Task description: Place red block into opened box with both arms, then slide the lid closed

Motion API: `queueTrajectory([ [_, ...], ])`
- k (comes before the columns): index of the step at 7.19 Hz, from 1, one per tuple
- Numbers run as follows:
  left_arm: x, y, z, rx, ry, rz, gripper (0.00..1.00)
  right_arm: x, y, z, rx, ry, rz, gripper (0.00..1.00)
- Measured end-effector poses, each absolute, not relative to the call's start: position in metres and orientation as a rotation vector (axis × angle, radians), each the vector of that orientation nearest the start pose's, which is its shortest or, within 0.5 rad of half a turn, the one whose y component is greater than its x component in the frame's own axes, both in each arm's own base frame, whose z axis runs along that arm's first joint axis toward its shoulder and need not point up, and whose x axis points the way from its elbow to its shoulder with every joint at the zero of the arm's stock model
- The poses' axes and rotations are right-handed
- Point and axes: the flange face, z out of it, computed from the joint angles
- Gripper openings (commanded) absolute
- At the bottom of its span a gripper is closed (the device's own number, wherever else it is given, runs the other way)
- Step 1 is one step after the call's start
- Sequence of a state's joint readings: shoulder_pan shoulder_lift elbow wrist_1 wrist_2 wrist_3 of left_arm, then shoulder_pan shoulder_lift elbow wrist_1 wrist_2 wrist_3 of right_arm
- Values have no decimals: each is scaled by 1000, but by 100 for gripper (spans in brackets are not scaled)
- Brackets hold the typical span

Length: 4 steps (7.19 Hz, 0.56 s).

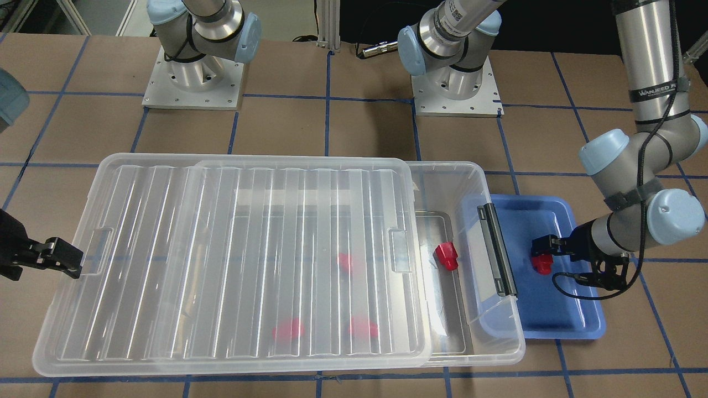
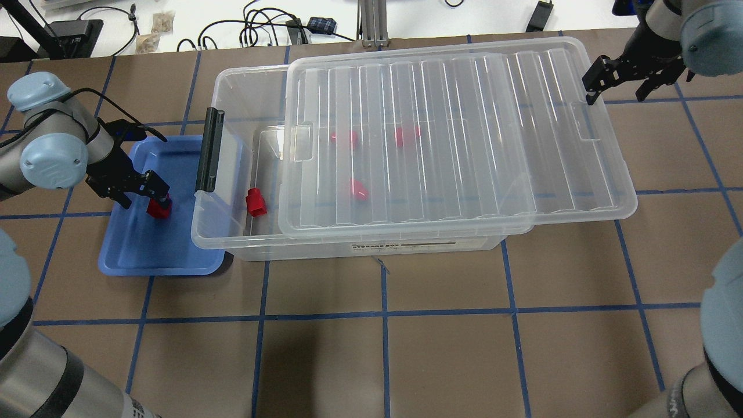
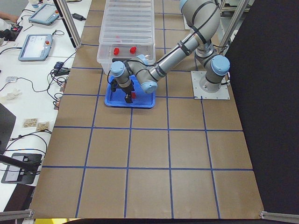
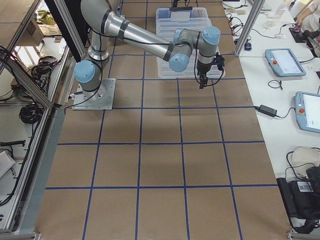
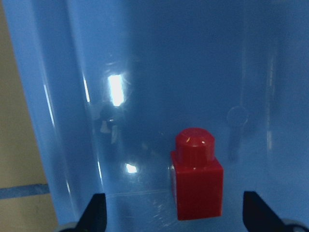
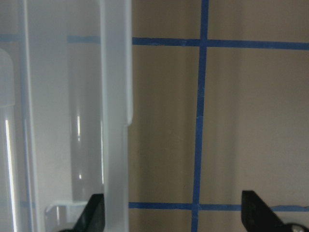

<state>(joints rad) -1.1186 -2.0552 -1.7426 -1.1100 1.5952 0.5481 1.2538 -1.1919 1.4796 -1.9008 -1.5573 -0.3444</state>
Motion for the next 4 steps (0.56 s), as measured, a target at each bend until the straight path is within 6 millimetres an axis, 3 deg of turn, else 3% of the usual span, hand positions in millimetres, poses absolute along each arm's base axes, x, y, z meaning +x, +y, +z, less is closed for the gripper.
queueTrajectory([
  [2, 138, -586, 180, 155, 3201, 297, 13, -99, -643, 351, -12, 3144, -68, 100],
  [3, 138, -586, 179, 154, 3203, 296, 0, -117, -640, 352, 10, 3145, -68, 100],
  [4, 138, -587, 180, 151, 3203, 293, 0, -131, -637, 352, 24, 3145, -67, 100],
])
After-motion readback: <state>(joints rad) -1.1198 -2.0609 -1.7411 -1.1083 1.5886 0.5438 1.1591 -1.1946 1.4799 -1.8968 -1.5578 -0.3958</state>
